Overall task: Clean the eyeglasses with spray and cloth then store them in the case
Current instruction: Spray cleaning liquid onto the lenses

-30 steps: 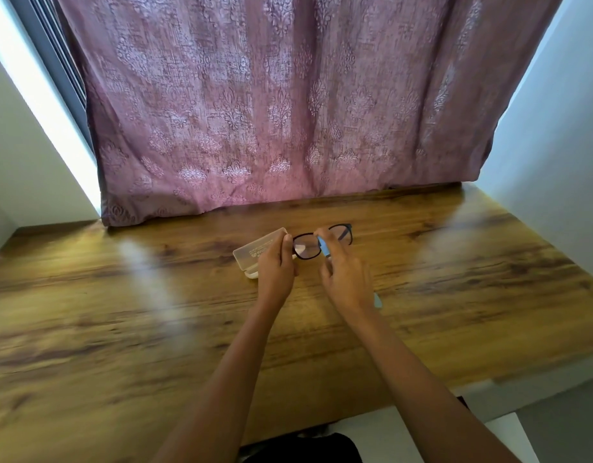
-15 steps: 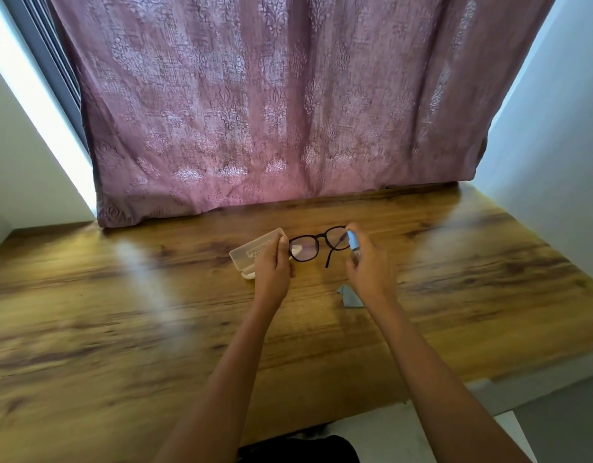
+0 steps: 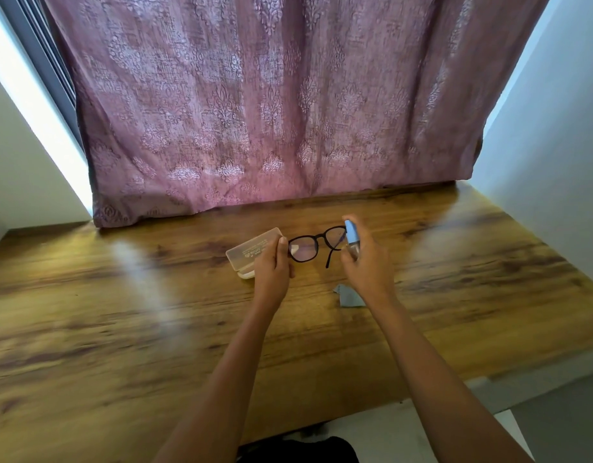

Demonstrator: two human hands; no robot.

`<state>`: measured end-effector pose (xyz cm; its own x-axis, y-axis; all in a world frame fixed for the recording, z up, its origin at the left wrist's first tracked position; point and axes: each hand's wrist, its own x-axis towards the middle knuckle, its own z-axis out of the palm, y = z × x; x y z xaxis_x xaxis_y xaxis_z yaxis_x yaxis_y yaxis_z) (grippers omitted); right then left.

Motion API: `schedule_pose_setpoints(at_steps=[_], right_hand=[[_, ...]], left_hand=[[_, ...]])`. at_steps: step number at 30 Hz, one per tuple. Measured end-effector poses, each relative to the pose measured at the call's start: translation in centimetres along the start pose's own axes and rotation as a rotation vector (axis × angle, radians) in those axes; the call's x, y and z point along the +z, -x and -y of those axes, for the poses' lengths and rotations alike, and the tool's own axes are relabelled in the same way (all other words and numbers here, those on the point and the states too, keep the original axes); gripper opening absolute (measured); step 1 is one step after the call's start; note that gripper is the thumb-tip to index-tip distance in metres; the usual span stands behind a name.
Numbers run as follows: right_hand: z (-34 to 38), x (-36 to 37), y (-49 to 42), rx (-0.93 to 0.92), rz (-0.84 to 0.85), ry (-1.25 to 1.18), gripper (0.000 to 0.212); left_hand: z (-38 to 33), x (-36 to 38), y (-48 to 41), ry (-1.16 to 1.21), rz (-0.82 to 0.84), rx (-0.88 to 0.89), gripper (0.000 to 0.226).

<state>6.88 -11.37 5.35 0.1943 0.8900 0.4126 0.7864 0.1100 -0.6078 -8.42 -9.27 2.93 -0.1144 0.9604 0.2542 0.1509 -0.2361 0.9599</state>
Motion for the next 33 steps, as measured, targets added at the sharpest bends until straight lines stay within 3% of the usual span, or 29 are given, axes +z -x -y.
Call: schedule_pose_setpoints(at_steps=[9,13,22,26,33], right_hand=[[-1.5,-0.4,-0.8,-0.004,-0.054,-0.193,0.043],[-2.6,-0.3,-1.6,0.051,-0.053,-0.304,0.051],[-6.3,-0.2,-3.5,0.087,-0.072,-0.202,0.06],[-8.2,-0.3,-4.1,0.219,-0.003,-0.089,0.036],[-10.3,0.6,-5.7,0.318,-0.019,-0.047,0.036]], left_hand=[[0.8,1.4,-0.8,0.001,-0.006,-0.015,0.033],[0.9,2.4,-1.5,0.001,-0.005,-0.022,0.034],[1.0,4.7,-3.0,-0.056,-0.018,0.011,0.036],[1.1,5.6,-3.5,-0.037,-0.021,0.02,0.036],[1.5,6.4,-4.1,-0.045,-0.035,0.016,0.034]])
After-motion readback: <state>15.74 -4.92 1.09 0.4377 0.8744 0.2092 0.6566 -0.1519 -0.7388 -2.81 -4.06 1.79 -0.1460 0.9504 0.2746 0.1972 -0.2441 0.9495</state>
